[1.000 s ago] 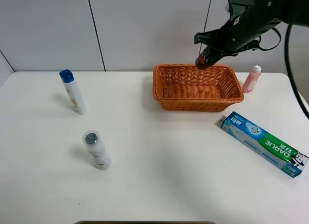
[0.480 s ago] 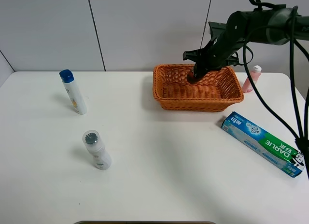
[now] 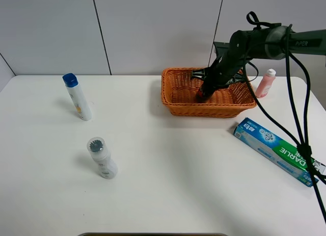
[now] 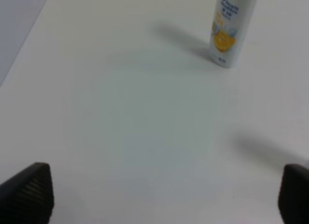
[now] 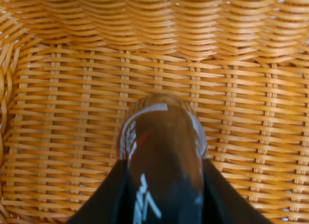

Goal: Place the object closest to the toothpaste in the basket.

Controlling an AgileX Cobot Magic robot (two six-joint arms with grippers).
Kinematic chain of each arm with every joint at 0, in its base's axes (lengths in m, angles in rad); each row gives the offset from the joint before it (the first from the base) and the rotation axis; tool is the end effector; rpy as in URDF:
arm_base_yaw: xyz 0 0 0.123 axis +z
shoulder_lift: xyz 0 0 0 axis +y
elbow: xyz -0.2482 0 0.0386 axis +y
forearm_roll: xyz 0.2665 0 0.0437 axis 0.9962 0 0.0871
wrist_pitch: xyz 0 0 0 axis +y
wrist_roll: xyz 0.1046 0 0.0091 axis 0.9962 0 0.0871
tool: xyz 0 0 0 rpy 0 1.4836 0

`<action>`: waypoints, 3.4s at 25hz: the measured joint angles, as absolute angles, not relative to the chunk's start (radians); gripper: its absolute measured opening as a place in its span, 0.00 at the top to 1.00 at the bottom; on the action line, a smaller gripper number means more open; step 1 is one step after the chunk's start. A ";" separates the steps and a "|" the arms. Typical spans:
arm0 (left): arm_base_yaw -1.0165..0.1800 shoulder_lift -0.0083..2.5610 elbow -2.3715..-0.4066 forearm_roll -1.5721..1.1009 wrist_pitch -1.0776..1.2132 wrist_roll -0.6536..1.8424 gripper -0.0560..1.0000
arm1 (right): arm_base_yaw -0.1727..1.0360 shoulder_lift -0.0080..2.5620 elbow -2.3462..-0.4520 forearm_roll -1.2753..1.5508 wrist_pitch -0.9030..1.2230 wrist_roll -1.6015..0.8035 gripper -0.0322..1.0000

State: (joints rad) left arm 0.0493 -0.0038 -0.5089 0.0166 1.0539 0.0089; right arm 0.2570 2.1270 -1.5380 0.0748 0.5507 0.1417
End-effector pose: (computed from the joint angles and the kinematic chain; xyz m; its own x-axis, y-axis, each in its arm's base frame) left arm 0.0566 0.0043 0.2834 -0.4390 -0.0045 -0.8985 -0.0547 0.9983 0.0217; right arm 0.4455 0.1213 0.1106 -0.8775 -0.0198 -0.4791 -0.0957 0.9863 0.1345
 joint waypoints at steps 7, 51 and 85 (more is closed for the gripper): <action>0.049 -0.004 -0.509 0.017 1.054 0.009 0.06 | 0.263 2.135 -1.542 0.076 0.548 0.141 0.66; 0.049 -0.004 -0.509 0.018 1.054 0.009 0.06 | 0.263 2.111 -1.542 0.080 0.519 0.122 0.01; 0.049 -0.004 -0.509 0.018 1.054 0.009 0.06 | 0.277 1.082 -1.542 -0.156 1.166 0.064 0.01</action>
